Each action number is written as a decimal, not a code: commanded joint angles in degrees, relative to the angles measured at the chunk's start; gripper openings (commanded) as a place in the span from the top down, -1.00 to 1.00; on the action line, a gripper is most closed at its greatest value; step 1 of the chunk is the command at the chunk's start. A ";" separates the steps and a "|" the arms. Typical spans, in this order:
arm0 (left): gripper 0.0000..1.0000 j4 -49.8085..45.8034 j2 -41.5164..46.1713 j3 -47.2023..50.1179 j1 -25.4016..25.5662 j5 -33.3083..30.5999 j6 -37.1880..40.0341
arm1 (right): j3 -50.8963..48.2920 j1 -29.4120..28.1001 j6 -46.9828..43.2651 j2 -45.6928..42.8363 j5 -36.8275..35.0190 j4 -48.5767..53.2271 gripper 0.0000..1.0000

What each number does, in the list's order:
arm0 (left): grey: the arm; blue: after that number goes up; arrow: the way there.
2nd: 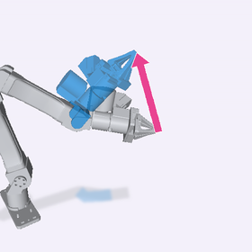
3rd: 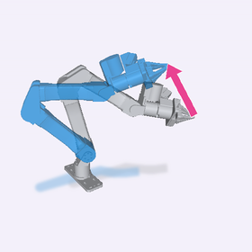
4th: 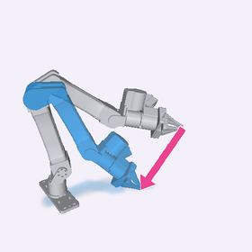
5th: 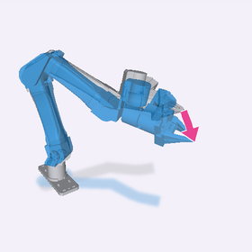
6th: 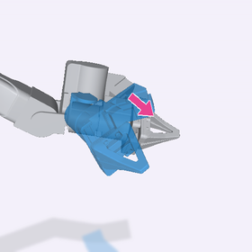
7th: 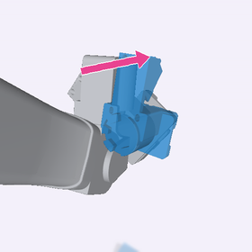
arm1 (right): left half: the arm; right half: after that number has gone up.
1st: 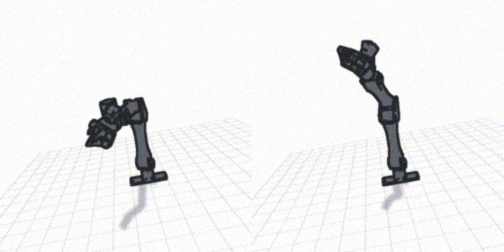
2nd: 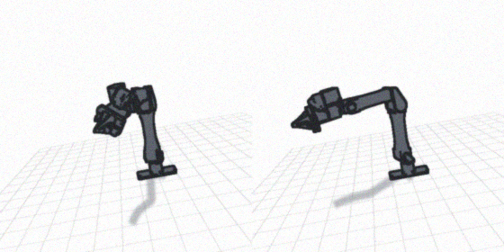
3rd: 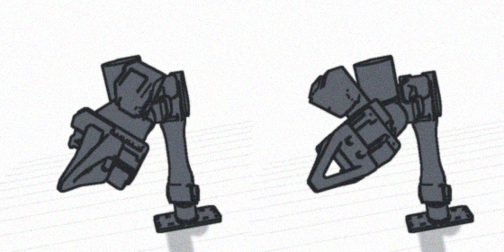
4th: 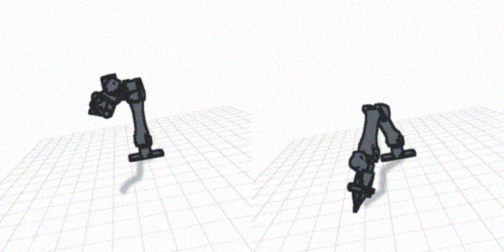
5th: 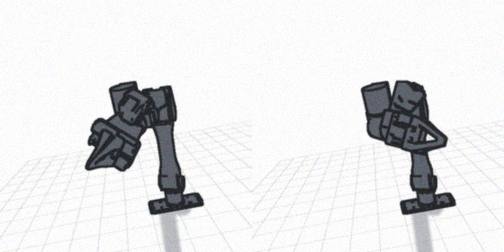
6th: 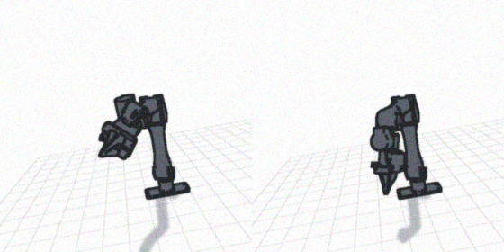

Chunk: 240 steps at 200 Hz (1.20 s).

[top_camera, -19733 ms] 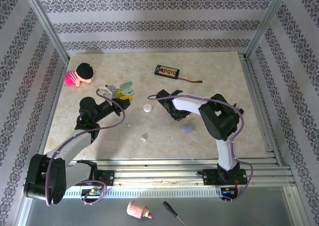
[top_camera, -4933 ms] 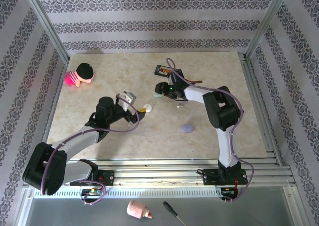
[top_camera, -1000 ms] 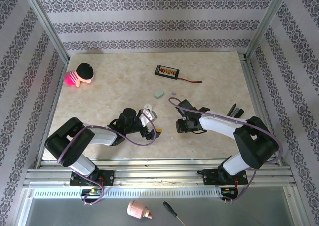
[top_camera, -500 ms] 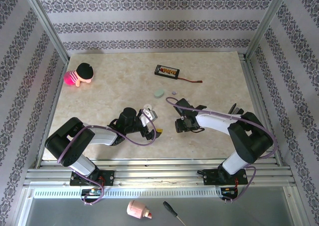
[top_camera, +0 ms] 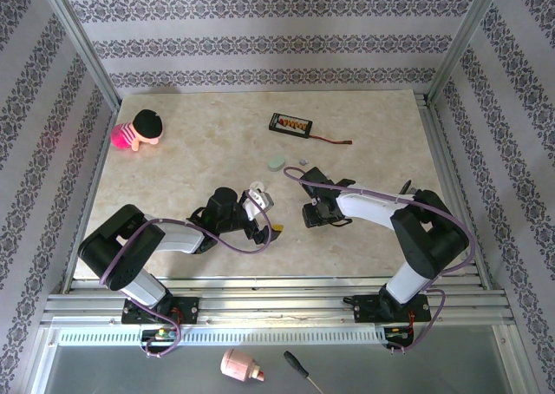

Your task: Insert wireless bluetooth earbuds into charging case

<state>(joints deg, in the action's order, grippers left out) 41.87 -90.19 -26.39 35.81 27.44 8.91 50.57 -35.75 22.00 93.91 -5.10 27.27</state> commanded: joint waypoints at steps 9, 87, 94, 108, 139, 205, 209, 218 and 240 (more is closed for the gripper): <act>-1.00 -0.12 -0.26 -1.10 -0.83 1.53 -0.99 | 0.60 0.41 0.49 -0.37 -0.22 0.68 0.04; -1.00 2.83 -0.55 -1.90 -1.90 4.49 -6.10 | -0.62 0.37 -2.52 -4.46 3.02 -0.20 0.37; -1.00 3.83 0.06 -1.71 -2.50 5.69 -7.09 | -0.65 0.37 -5.31 -5.58 5.22 -0.72 0.38; -1.00 4.33 1.94 -1.46 -3.90 8.86 -8.25 | -0.65 0.33 -9.97 -8.18 10.30 -1.40 0.41; -0.99 -5.45 9.79 -2.60 -5.38 16.61 -7.97 | 0.45 -0.37 -19.92 -13.68 24.79 -1.86 0.41; -0.96 -29.34 23.09 -7.50 -5.49 27.39 0.50 | 8.67 -0.91 -38.51 -18.16 46.73 8.27 0.46; -0.95 -29.32 23.13 -7.49 -5.49 27.77 0.42 | 9.30 -0.99 -39.22 -18.08 47.59 8.95 0.46; -0.93 -29.13 23.02 -7.69 -5.49 28.81 0.03 | 10.69 -1.07 -40.52 -17.76 49.30 10.18 0.47; -0.76 -27.56 22.50 -8.13 -5.49 31.03 -1.63 | 13.06 -1.31 -42.68 -16.99 52.73 11.85 0.48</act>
<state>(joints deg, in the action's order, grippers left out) 17.21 -67.37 -33.15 30.68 53.28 7.09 60.55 -36.18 -14.20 76.64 39.27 34.57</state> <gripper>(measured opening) 0.918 0.331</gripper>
